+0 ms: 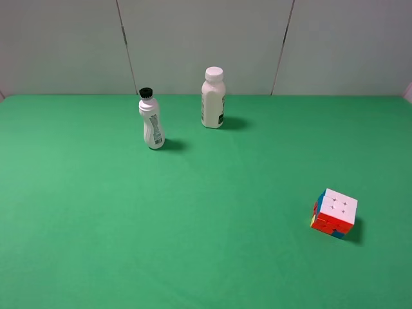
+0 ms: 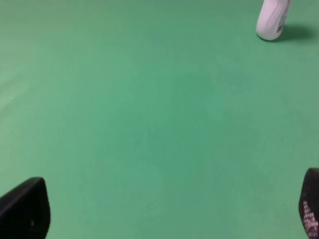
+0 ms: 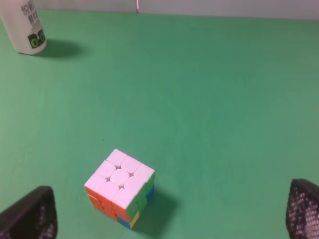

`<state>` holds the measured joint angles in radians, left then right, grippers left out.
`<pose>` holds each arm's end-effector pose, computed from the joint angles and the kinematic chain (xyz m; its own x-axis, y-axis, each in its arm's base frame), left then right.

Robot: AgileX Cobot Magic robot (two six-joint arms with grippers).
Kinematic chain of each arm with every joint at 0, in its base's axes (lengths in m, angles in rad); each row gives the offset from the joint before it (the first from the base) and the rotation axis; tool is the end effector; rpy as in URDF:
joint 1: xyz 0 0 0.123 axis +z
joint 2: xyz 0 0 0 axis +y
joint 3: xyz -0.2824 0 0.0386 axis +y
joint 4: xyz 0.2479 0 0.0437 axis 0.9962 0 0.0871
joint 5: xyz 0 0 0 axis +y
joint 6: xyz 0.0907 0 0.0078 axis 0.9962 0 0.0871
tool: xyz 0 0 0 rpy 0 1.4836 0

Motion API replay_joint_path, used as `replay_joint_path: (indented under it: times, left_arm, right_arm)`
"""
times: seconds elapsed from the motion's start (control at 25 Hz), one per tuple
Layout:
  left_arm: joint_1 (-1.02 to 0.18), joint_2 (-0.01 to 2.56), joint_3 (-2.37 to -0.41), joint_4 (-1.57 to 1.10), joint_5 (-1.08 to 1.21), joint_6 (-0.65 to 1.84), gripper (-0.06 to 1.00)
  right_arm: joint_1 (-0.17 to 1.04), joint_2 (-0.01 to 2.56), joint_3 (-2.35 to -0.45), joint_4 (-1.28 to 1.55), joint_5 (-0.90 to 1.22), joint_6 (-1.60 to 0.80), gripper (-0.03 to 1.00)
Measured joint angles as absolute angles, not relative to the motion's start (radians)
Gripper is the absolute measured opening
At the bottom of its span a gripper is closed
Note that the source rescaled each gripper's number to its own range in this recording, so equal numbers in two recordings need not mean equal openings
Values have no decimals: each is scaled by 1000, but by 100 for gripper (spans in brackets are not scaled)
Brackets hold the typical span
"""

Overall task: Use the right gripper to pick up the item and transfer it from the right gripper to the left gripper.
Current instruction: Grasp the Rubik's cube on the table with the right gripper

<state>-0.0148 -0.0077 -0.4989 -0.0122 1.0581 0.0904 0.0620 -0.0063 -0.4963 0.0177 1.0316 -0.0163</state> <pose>-0.0058 -0.0009 0.2770 -0.4441 0.0909 -0.8914 0.0620 0.9956 0.0706 -0.0043 0.0011 0.2785 -0.4261 -0.0337 -0.9040 -0.0787 0.9969 0.0000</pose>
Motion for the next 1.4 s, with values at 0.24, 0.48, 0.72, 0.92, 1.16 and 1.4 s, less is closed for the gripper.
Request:
replay_joint_path:
  times: [0.24, 0.48, 0.72, 0.92, 1.16, 1.4]
  left_arm:
    - [-15, -8, -499, -12, 1058, 90, 100]
    - [-15, -8, -499, -12, 1058, 90, 100]
    - [-15, -8, -499, -12, 1058, 90, 100]
    - [-15, -8, -499, -12, 1058, 90, 100]
    - [-15, -8, -499, -12, 1058, 90, 100]
    - [-15, -8, -499, -12, 1058, 90, 100]
  right_arm:
    - [62, -6, -496, 18, 1032, -16, 100]
    - [62, -6, -496, 18, 1032, -16, 100]
    - [62, 82, -545, 18, 1064, 0, 100]
    - [62, 352, -659, 18, 1113, 8, 100]
    - [66, 691, -808, 19, 1135, 20, 100]
    - [165, 943, -878, 18, 1148, 94, 100]
